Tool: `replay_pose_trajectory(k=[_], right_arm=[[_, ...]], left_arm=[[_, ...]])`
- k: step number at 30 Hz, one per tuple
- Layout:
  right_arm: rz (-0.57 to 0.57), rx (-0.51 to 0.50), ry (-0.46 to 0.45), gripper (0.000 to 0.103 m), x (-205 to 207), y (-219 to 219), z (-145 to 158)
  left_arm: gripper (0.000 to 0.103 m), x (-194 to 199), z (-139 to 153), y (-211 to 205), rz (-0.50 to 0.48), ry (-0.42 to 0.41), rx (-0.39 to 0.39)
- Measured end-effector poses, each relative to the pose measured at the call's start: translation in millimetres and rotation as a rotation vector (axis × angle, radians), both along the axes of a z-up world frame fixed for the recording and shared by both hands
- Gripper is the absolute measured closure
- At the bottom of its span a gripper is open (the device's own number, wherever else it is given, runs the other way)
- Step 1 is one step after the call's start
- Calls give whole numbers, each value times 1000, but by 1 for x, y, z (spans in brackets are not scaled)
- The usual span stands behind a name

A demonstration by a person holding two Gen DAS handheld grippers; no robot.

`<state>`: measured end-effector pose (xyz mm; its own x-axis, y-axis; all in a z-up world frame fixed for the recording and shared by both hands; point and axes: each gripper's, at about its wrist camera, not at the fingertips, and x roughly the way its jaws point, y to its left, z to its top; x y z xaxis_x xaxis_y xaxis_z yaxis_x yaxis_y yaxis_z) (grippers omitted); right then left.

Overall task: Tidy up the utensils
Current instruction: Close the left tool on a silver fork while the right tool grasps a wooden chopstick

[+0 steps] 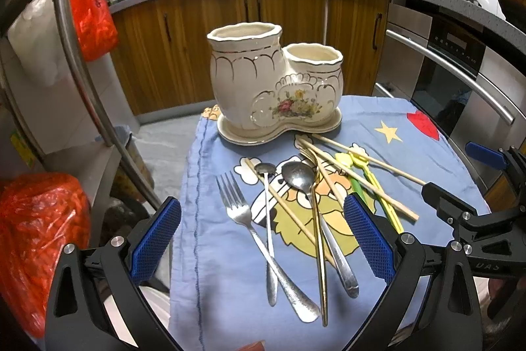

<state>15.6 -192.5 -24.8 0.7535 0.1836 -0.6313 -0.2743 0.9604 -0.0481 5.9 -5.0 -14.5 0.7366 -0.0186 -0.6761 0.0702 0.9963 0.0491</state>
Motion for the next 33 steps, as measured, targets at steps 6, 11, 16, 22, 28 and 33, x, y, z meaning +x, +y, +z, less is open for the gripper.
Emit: replay_pose_trajectory(k=[6, 11, 16, 22, 28, 33], right_arm=[[-18, -1, -11, 5, 8, -5, 0], [-9, -30, 0, 5, 29, -14, -3], [65, -84, 26, 5, 47, -13, -11], [120, -85, 35, 5, 59, -11, -13], [133, -39, 73, 5, 71, -20, -14], [126, -57, 93, 6, 80, -22, -19]], left_arm=[[5, 5, -4, 0, 3, -3, 49], [5, 9, -8, 11, -22, -18, 36], [5, 12, -12, 20, -63, -39, 26], [5, 25, -22, 33, -46, 15, -20], [5, 40, -30, 48, -1, 91, -85], [5, 49, -38, 48, -7, 119, -62]])
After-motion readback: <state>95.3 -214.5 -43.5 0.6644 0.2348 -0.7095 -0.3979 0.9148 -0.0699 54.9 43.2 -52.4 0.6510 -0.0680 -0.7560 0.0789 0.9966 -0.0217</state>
